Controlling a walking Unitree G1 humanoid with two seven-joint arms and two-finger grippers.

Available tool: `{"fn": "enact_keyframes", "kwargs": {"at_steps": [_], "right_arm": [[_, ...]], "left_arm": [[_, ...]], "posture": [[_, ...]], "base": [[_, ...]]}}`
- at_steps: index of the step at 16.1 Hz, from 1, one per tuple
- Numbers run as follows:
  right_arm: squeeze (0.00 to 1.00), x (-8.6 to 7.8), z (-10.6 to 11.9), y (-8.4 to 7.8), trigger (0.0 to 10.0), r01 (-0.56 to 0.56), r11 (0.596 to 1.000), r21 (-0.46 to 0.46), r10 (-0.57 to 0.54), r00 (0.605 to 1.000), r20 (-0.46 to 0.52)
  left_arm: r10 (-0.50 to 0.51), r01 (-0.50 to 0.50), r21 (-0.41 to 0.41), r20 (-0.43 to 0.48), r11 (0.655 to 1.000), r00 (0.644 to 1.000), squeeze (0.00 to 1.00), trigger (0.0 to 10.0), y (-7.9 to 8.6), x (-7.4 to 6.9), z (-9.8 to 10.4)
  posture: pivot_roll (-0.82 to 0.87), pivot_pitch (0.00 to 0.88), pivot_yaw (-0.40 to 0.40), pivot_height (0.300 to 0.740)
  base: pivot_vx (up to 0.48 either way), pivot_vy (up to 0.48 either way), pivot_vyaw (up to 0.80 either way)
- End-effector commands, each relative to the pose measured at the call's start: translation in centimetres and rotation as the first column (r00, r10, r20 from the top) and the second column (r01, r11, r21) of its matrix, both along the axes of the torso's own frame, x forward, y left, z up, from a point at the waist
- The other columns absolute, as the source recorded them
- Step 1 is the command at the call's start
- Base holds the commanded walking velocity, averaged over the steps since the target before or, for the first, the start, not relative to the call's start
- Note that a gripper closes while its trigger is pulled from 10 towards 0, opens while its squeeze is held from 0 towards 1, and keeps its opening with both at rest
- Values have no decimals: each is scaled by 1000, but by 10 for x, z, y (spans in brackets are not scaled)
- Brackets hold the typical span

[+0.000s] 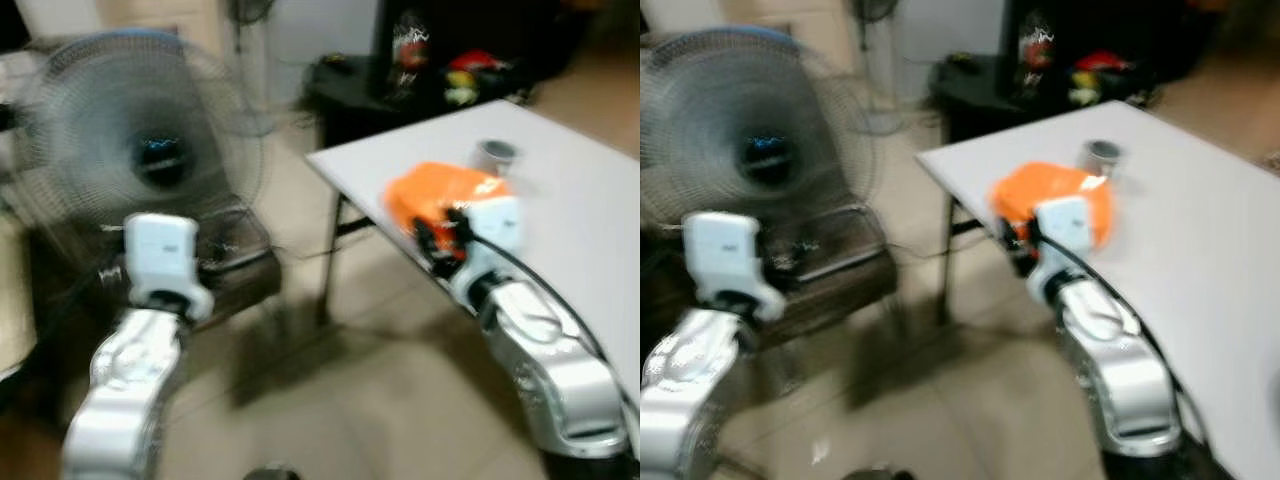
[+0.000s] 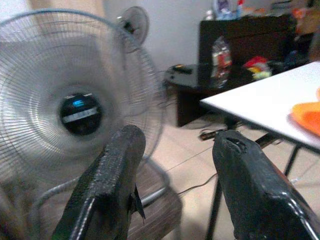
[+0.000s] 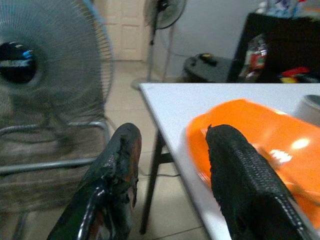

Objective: Setting the table

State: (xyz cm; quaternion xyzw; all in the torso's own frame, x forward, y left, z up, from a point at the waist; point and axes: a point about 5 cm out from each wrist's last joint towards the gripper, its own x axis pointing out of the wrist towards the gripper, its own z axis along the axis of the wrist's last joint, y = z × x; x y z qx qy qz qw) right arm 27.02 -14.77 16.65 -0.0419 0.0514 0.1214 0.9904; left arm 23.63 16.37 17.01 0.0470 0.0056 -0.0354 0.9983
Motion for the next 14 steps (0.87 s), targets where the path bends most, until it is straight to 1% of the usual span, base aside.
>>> {"fn": "enact_keyframes", "kwargs": {"at_steps": [1, 4, 5, 6, 9, 10, 11, 12, 13, 14], "right_arm": [[0, 0, 7, 8, 10000, -30, 999, 16, 30, 999, 31], [0, -1, 3, 7, 10000, -30, 998, 51, 30, 1000, 3], [0, 0, 4, 4, 10000, -5, 999, 50, 5, 1000, 4], [0, 2, 5, 2, 10000, 7, 997, 73, -8, 1000, 3], [0, 3, 6, 2, 10000, -1, 993, 114, 1, 1000, 6], [0, 1, 6, 2, 10000, -3, 994, 112, 2, 1000, 8], [0, 1, 5, 1, 10000, -2, 997, 83, 1, 1000, 17], [0, 1, 6, 1, 10000, -4, 997, 74, 2, 1000, 22], [0, 2, 6, 3, 10000, -7, 999, 42, 5, 999, 41], [0, 2, 6, 4, 10000, -8, 1000, 30, 7, 999, 48]], "left_arm": [[4, -4, 21, 22, 1000, 1000, 0, 10000, 2, 3, 6], [0, 0, 27, 23, 1000, 1000, 0, 10000, 2, 1, 6], [0, -1, 28, 23, 1000, 1000, 0, 10000, 2, 0, 6], [1, -2, 30, 22, 1000, 1000, 0, 10000, 3, 0, 5], [2, -2, 35, 23, 999, 1000, 0, 10000, 3, 1, 5], [3, -4, 33, 31, 999, 1000, 0, 10000, 3, 2, 6], [3, -5, 33, 34, 999, 999, 0, 10000, 3, 3, 7], [3, -4, 34, 34, 999, 999, 0, 10000, 3, 3, 7], [4, -6, 34, 35, 999, 999, 0, 10000, 4, 2, 7], [5, -6, 35, 36, 999, 999, 0, 10000, 3, 2, 7]], "posture": [[39, 0, -10, 740], [45, 0, -17, 740], [46, 0, -20, 740], [45, 0, -24, 740], [51, 0, -29, 740], [51, 0, -31, 740], [51, 0, -31, 740], [54, 0, -33, 740], [55, 0, -35, 740], [56, 0, -36, 740]], "base": [[0, 349, 800], [0, 350, 792], [0, 345, 0], [0, 349, 0], [0, 349, 0], [0, 349, 0], [0, 349, 0], [0, 352, 0], [0, 356, 0], [0, 352, 0]]}}
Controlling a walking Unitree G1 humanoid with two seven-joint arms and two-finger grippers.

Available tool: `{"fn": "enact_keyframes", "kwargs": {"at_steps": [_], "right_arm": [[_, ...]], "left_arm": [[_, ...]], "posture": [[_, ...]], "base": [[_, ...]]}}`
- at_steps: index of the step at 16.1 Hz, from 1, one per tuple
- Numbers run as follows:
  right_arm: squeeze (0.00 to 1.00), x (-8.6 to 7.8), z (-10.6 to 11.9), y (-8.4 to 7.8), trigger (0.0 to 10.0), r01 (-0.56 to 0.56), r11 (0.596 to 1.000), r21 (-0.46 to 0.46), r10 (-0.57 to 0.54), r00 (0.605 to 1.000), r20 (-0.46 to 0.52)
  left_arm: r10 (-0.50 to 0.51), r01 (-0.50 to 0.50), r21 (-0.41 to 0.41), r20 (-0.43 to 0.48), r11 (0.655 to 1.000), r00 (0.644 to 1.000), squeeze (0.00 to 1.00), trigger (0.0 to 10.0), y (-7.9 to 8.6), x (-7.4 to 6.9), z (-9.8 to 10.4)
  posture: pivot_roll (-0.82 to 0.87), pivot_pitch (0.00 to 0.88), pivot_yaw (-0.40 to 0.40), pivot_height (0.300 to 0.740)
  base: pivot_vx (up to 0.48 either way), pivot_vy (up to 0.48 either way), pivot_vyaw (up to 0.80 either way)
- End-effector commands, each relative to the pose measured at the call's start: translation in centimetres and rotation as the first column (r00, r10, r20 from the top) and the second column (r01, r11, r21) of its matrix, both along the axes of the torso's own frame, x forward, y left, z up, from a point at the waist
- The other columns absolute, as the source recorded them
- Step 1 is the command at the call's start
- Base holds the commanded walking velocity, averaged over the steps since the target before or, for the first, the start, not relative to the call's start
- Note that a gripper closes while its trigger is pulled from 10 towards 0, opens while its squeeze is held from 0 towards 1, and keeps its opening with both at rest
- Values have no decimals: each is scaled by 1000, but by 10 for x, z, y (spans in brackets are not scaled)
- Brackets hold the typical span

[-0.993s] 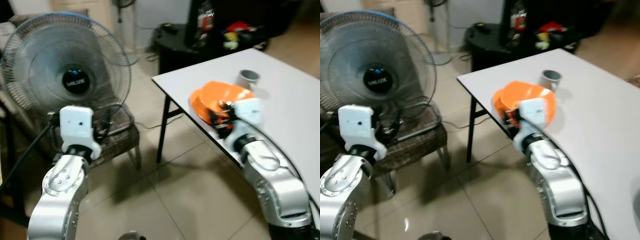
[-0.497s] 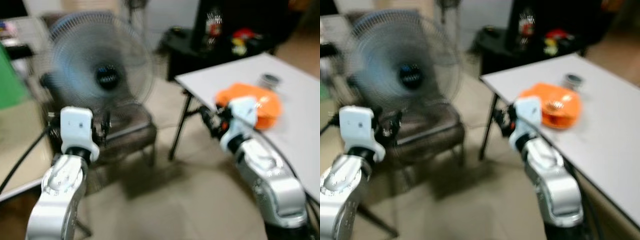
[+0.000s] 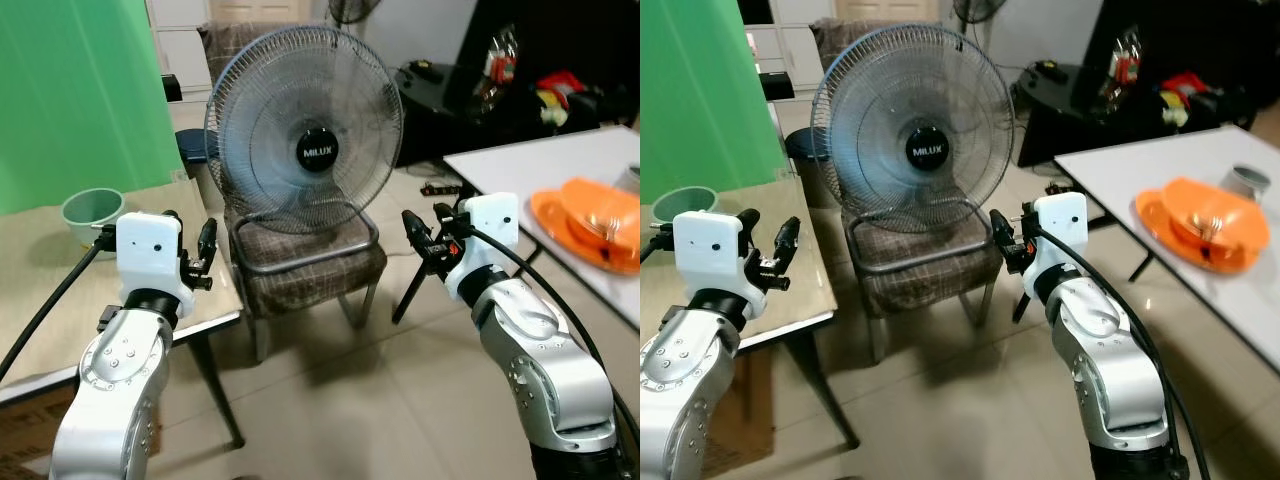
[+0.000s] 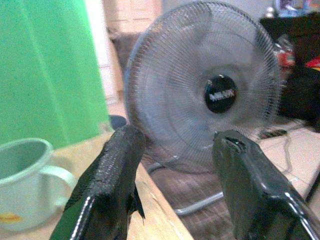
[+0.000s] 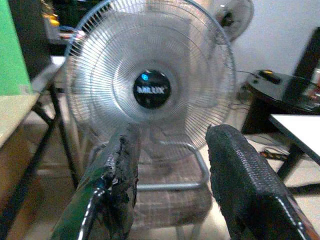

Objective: Setting the table

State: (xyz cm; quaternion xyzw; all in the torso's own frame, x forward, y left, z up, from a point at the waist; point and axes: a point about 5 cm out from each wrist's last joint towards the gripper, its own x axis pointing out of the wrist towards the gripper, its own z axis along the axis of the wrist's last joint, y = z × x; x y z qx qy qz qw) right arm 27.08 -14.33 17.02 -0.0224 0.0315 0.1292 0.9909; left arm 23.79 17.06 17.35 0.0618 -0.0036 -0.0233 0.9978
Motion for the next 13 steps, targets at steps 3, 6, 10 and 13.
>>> {"fn": "enact_keyframes", "kwargs": {"at_steps": [3, 6, 10, 13], "right_arm": [[0, 2, 1, 1, 10000, -4, 1000, 11, 4, 1000, -4], [0, 3, 1, 4, 10000, -23, 999, 36, 24, 1000, -11], [0, 4, 0, 2, 10000, -19, 1000, 19, 19, 1000, -7], [0, 3, 0, 2, 10000, -13, 999, 35, 13, 1000, -11]], "left_arm": [[-18, 18, 10, 17, 1000, 1000, 0, 10000, -4, 0, 3], [-18, 17, 13, 23, 1000, 1000, 0, 10000, -4, 1, 3], [-26, 25, 21, 29, 999, 999, 0, 10000, -6, 3, 4], [-25, 25, 11, 17, 1000, 1000, 0, 10000, -5, 0, 1]], "posture": [[63, 0, -45, 740], [62, 0, -48, 740], [62, 0, -51, 740], [59, 0, -38, 740]], "base": [[0, 351, 0], [0, 351, 0], [0, 355, 0], [0, 232, 0]]}}
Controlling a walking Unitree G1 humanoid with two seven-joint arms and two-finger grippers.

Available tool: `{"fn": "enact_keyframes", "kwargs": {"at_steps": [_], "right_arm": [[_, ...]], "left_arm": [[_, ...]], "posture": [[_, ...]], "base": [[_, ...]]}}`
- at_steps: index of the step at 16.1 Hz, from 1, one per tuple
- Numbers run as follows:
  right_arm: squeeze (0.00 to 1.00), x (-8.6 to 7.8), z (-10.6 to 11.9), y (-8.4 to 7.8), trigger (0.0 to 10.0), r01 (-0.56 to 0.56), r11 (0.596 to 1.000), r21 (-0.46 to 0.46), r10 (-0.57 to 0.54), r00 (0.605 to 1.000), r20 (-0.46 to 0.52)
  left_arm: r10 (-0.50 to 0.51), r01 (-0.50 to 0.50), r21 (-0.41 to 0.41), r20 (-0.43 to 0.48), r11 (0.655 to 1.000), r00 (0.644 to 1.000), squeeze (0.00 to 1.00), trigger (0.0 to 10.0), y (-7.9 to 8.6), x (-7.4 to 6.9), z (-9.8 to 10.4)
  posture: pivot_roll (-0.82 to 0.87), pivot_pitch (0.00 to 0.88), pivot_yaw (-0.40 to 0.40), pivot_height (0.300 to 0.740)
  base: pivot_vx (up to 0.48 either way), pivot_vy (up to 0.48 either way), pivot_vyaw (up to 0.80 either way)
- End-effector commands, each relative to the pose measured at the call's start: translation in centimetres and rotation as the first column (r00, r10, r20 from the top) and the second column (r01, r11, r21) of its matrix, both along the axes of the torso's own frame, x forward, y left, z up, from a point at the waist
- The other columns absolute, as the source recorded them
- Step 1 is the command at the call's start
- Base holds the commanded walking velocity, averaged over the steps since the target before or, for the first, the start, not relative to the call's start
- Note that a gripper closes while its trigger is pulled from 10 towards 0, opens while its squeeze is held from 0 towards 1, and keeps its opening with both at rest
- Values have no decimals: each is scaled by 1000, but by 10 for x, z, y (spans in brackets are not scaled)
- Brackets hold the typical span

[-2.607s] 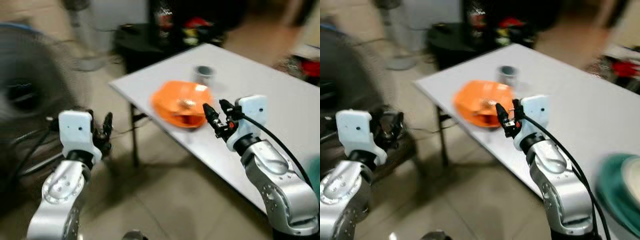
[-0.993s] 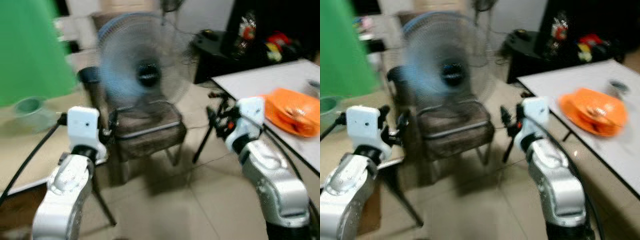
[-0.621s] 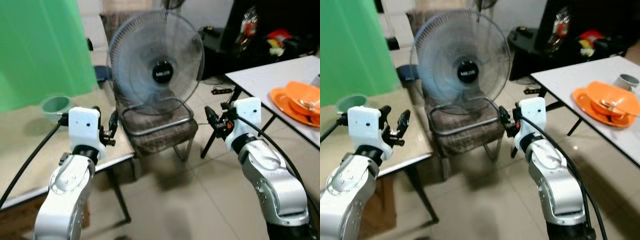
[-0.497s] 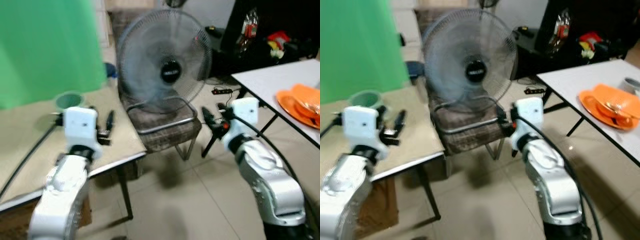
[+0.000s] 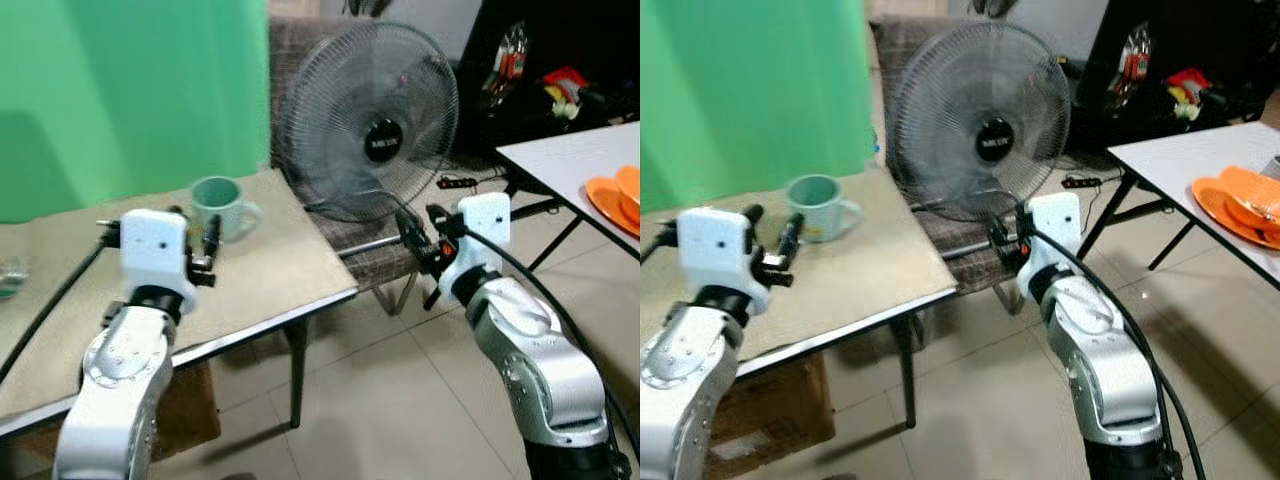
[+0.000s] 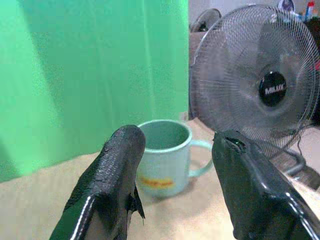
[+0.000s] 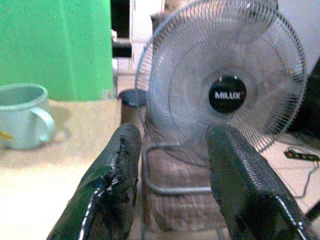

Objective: Setting the table

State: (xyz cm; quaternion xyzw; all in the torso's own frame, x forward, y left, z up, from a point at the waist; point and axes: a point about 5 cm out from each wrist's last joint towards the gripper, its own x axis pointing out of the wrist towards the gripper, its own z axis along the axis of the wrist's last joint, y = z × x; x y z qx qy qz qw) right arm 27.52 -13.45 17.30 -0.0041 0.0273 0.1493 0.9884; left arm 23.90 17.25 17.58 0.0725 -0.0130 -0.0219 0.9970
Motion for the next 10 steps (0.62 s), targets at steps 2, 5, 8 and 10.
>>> {"fn": "enact_keyframes", "kwargs": {"at_steps": [2, 5, 8, 10], "right_arm": [[0, -3, -5, -5, 10000, 41, 999, 15, -41, 999, -28], [0, -5, -8, -8, 10000, 65, 997, 40, -63, 997, -46], [0, -5, -7, -7, 10000, 53, 998, 21, -52, 998, -34], [0, -5, -8, -7, 10000, 50, 999, 22, -49, 998, -42]], "left_arm": [[-35, 34, -6, -21, 999, 999, 0, 10000, -6, -1, -4], [-42, 42, -6, -22, 999, 999, 0, 10000, -7, 3, -3], [-45, 45, 3, -28, 999, 999, 0, 10000, -9, 1, -6], [-38, 38, 1, -25, 999, 999, 0, 10000, -9, 1, -6]], "posture": [[62, 0, -25, 740], [62, 0, -24, 740], [58, 0, -23, 740], [60, 0, -26, 740]], "base": [[0, 0, 0], [0, 0, 0], [0, 0, 0], [0, 0, 0]]}}
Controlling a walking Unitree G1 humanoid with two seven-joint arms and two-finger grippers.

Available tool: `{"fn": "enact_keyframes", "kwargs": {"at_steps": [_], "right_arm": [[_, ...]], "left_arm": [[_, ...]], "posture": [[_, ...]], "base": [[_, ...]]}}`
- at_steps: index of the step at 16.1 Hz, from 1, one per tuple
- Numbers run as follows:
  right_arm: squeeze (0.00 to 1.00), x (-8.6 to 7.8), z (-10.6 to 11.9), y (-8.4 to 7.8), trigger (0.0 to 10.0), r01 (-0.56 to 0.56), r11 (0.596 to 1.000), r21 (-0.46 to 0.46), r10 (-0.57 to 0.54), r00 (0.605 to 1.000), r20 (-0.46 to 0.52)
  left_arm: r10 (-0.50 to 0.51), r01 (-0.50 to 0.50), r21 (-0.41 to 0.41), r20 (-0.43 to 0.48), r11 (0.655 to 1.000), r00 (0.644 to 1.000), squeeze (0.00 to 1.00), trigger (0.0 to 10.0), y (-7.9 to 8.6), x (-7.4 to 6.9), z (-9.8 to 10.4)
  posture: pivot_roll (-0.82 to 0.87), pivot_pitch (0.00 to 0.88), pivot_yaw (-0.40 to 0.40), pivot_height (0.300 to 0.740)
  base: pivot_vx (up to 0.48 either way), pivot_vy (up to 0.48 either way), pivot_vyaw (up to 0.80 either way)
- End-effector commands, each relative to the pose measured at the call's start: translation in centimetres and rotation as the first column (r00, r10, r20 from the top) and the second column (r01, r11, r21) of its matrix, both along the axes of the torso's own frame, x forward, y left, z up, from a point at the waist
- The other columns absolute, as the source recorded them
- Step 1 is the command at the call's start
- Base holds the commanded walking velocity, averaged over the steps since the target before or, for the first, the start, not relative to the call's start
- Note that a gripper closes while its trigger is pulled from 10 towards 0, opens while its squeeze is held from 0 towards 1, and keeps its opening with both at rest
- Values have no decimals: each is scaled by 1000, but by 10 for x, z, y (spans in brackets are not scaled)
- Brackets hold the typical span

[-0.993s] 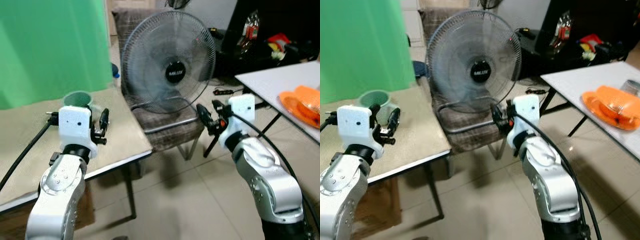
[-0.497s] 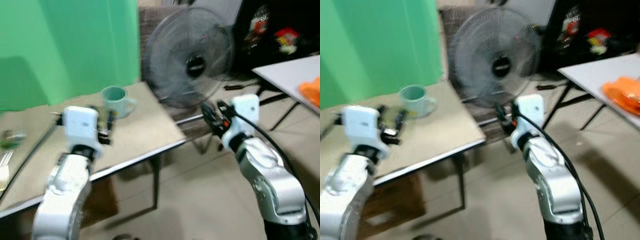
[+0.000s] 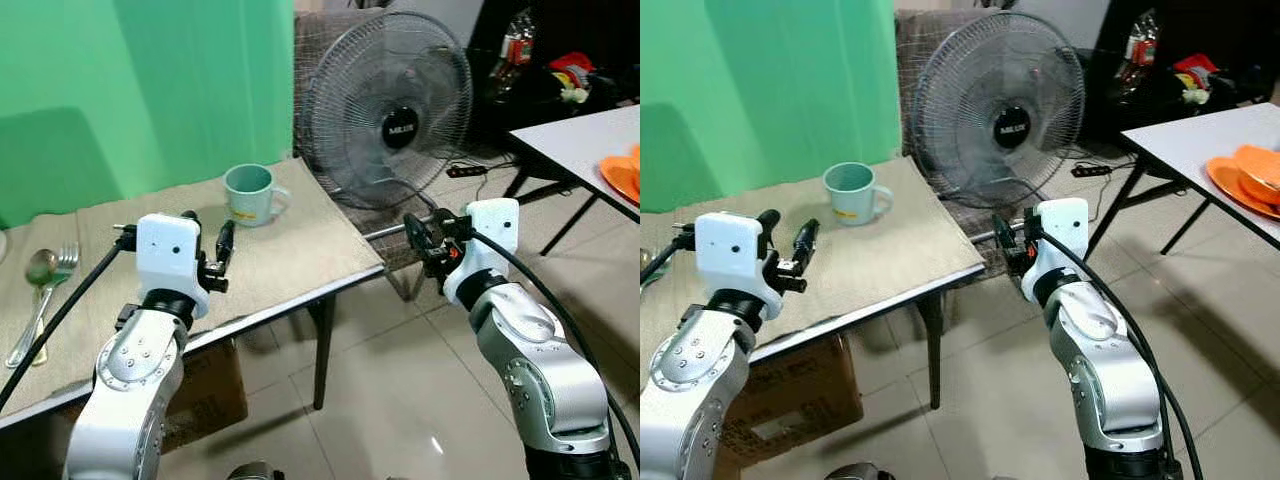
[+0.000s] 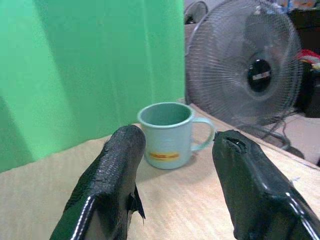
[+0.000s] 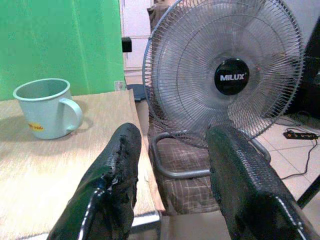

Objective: Setting the table

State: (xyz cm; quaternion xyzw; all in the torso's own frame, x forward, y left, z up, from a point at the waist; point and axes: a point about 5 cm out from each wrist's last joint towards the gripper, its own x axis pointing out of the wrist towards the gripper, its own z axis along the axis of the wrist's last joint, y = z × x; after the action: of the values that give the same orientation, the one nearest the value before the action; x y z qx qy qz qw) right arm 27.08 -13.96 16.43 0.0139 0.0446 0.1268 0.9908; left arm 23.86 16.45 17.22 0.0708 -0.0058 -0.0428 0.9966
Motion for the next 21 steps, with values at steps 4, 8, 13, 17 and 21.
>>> {"fn": "enact_keyframes", "kwargs": {"at_steps": [4, 8, 13, 17, 21], "right_arm": [[0, 3, 0, -5, 10000, 10, 1000, -12, -10, 1000, -10], [0, 1, 3, -1, 10000, -29, 999, -45, 29, 1000, 5], [0, 0, 3, 0, 10000, -48, 998, -45, 48, 999, 4], [0, 4, 5, -3, 10000, -36, 998, -55, 37, 999, 7], [0, 6, 5, -5, 10000, -22, 997, -73, 22, 1000, 6]], "left_arm": [[11, -11, 9, 5, 1000, 1000, 0, 10000, 0, 6, -1], [10, -10, 16, 3, 1000, 1000, 0, 10000, -1, 5, -2], [41, -41, 29, 9, 999, 999, 0, 10000, 1, 5, -2], [81, -81, -9, 0, 997, 997, 0, 10000, 4, 7, -3], [83, -83, -22, 4, 996, 997, 0, 10000, 3, 8, -3]], "posture": [[44, 0, -24, 740], [35, 0, -15, 740], [32, 0, -20, 740], [32, 0, -29, 740], [25, 0, -32, 740]], "base": [[0, 0, 0], [0, 0, 330], [0, 0, 480], [0, 0, 0], [0, 0, 0]]}}
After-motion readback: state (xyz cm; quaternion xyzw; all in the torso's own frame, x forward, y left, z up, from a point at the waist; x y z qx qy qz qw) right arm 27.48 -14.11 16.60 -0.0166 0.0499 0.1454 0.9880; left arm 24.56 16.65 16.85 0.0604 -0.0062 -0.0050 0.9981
